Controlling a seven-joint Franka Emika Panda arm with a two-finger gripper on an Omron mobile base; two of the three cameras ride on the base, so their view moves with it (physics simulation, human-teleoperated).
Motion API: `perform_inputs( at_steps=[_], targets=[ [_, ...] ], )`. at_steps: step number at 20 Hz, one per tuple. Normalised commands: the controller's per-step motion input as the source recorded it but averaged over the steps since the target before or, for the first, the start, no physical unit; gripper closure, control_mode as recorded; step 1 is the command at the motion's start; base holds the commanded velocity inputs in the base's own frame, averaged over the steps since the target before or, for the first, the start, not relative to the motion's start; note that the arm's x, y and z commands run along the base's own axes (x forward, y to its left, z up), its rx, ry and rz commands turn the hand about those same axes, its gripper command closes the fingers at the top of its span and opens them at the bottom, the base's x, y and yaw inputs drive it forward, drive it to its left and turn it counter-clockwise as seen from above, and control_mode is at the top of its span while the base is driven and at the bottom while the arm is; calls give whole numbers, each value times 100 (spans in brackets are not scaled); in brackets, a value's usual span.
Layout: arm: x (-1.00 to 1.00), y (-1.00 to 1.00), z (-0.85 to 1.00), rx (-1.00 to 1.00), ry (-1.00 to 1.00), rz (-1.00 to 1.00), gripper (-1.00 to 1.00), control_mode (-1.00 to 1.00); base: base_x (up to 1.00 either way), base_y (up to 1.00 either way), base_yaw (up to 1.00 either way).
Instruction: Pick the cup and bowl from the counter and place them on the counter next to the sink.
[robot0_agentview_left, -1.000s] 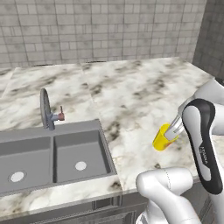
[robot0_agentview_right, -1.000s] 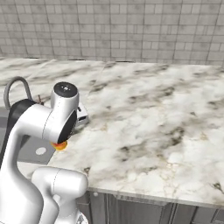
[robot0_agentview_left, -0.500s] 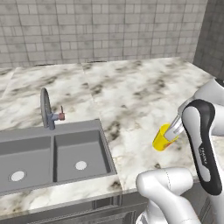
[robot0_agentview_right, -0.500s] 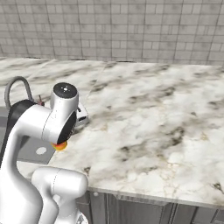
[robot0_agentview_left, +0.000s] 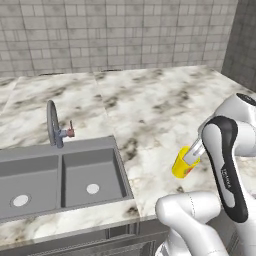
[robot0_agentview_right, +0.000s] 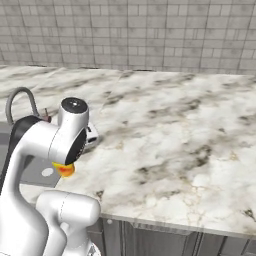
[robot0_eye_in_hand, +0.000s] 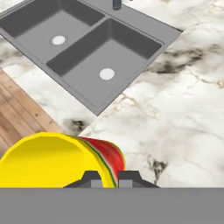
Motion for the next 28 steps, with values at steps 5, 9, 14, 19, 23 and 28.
perform_inputs(
  at_steps=[5,9,14,19,23,28],
  targets=[
    [11,0,-28,0,1,0,100,-100,0,0,0],
    [8,0,-36,0,0,0,100,-100,0,0,0],
    [14,0,-38,0,0,0,100,-100,0,0,0],
    [23,0,-35,0,0,0,100,-100,0,0,0],
    [21,0,-27,0,0,0,100,-100,0,0,0],
    [18,1,-14,0,0,0,100,-100,0,0,0]
  ],
)
